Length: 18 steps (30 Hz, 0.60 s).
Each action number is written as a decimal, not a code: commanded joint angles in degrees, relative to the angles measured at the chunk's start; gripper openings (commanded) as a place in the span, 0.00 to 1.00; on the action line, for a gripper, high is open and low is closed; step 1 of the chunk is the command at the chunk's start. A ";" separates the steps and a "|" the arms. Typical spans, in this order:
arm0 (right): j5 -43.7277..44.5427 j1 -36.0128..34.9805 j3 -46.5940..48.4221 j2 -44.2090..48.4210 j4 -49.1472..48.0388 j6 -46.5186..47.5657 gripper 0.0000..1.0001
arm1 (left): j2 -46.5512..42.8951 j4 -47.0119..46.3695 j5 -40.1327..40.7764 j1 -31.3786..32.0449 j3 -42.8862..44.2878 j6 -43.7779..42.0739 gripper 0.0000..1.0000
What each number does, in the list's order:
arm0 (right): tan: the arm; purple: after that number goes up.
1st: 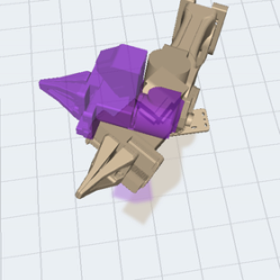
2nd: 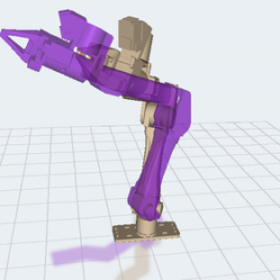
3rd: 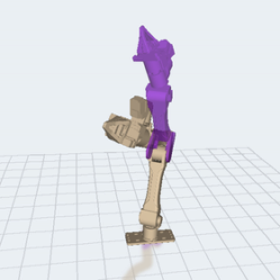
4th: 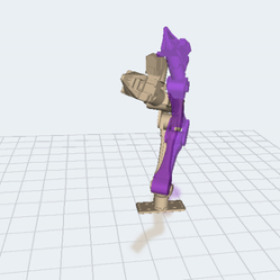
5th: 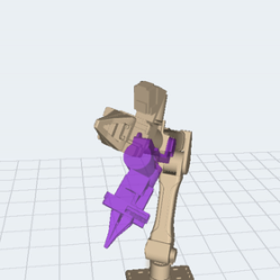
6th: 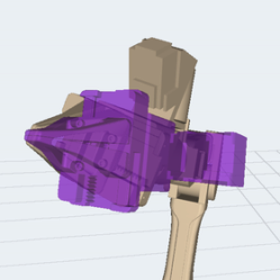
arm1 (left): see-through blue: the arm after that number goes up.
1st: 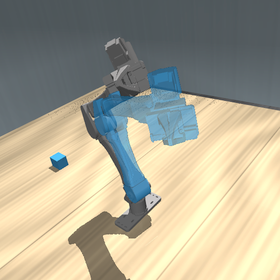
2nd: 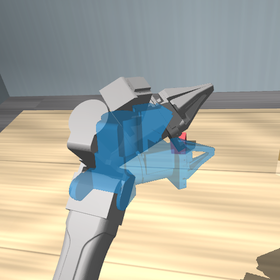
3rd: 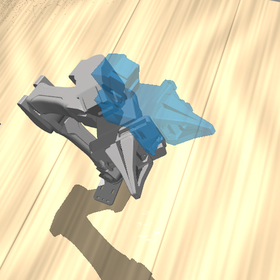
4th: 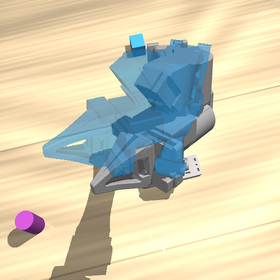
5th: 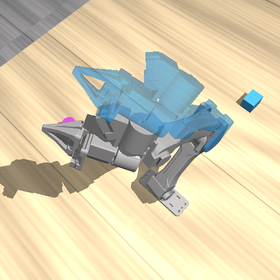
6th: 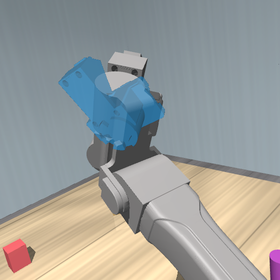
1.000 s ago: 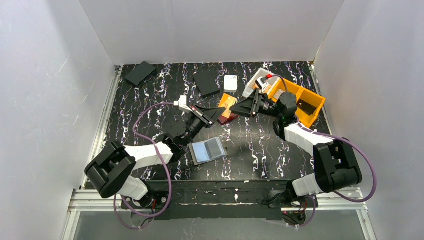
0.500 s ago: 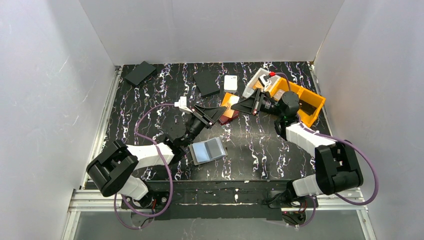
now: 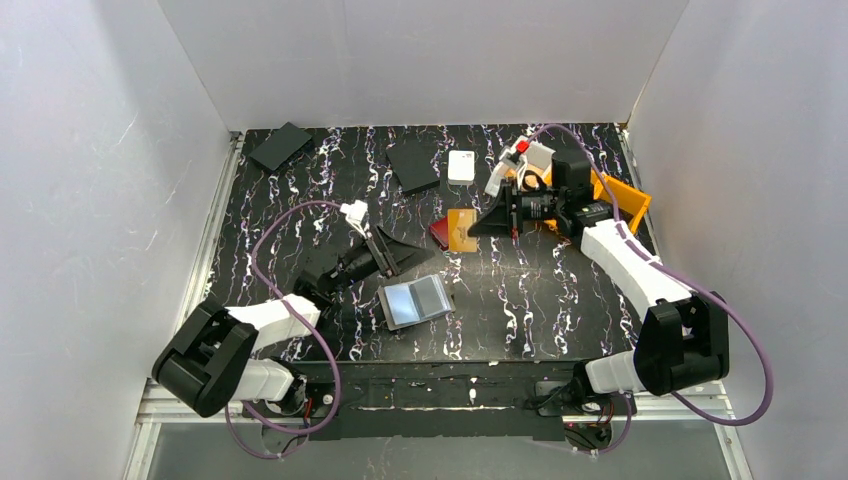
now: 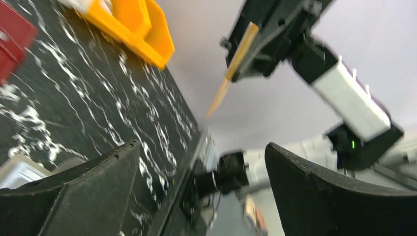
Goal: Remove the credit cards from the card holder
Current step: Remove the credit card from the card holder.
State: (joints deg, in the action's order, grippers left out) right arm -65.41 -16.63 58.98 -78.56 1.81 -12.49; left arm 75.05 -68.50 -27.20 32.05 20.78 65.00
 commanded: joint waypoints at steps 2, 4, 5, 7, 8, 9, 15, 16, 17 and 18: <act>-5.08 -2.73 1.64 0.79 9.46 9.67 0.01 | -2.87 4.19 -14.87 0.05 3.69 -7.93 0.98; -4.73 -3.07 1.13 0.72 9.30 9.38 0.01 | -3.54 6.32 -15.24 0.04 5.10 -10.10 0.98; -4.65 -3.33 0.59 0.79 8.75 8.95 0.01 | -3.48 6.66 -15.33 0.05 5.79 -10.60 0.98; -4.80 -4.01 -0.93 1.05 6.51 7.39 0.01 | -2.48 6.76 -15.61 0.13 7.24 -10.76 0.98; -4.92 -4.34 -1.80 1.21 4.90 6.32 0.01 | -1.64 6.79 -15.86 0.13 7.99 -10.64 0.97; -5.08 -4.63 -2.65 1.38 3.34 5.25 0.01 | -0.78 6.76 -16.14 0.21 8.89 -10.40 0.95; -4.91 -5.20 -4.12 1.37 1.61 4.15 0.01 | 4.30 6.28 -17.43 1.97 13.61 -9.38 0.68; -4.94 -5.34 -4.06 1.25 1.62 4.18 0.01 | 5.12 6.03 -17.73 2.25 14.18 -9.21 0.59; -4.94 -5.41 -4.06 1.08 1.62 4.14 0.01 | 5.93 5.75 -18.26 2.38 14.78 -8.90 0.51; -4.92 -5.42 -4.07 0.96 1.62 4.14 0.01 | 6.84 5.46 -18.76 2.53 15.36 -8.39 0.38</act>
State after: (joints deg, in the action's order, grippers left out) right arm -68.95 -21.75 54.52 -78.56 6.12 -7.74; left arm 79.70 -62.06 -42.77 33.64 32.98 56.65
